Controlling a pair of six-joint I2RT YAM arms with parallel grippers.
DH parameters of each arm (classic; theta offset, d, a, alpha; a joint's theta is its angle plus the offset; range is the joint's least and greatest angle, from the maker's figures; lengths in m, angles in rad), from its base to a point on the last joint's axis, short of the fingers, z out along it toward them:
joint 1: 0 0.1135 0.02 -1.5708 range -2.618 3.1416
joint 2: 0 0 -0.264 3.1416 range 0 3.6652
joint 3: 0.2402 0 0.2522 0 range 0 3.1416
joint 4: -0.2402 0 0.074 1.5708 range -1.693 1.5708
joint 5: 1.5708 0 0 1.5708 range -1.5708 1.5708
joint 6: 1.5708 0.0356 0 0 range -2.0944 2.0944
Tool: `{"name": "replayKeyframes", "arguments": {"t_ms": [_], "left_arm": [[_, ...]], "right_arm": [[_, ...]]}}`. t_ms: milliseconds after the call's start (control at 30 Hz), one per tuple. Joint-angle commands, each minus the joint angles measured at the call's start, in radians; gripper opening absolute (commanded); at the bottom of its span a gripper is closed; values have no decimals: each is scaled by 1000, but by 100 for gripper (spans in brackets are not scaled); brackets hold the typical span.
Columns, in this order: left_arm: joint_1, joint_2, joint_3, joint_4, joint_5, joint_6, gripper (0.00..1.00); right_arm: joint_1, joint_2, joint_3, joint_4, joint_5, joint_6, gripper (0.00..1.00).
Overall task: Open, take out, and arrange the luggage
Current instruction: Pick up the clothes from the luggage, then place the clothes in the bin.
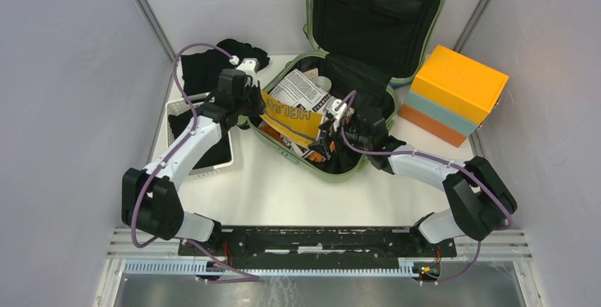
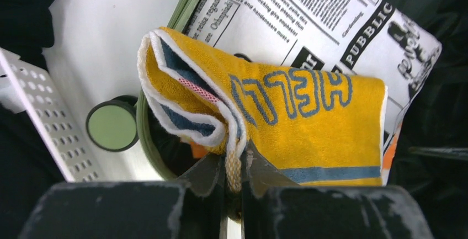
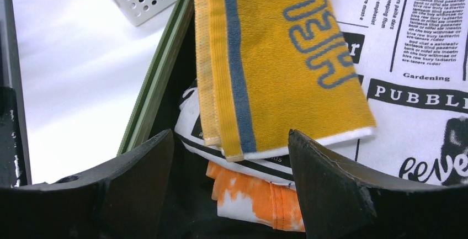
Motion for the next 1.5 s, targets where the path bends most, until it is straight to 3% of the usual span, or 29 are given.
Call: {"name": "replayKeyframes", "arguments": {"t_ms": [0,367,633,933,1200,1467], "left_arm": [[2,-82,71,-116,-15,179,2],[6,-216,77,-360,-101,396,2],[41,-194,105,-429,-211,495,2],[108,-147,113,-416,-275,565,2],[151,-168,51,-290,-285,859,2],[224,-154,51,-318,-274,918,2]], "right_arm": [[0,-50,-22,89,-1,21,81],[-1,-54,-41,110,-14,31,82],[0,-47,-40,110,-26,31,82],[2,-43,-41,107,-37,31,83],[2,-65,-32,66,-47,27,83],[0,-78,-45,50,-58,31,83]]}}
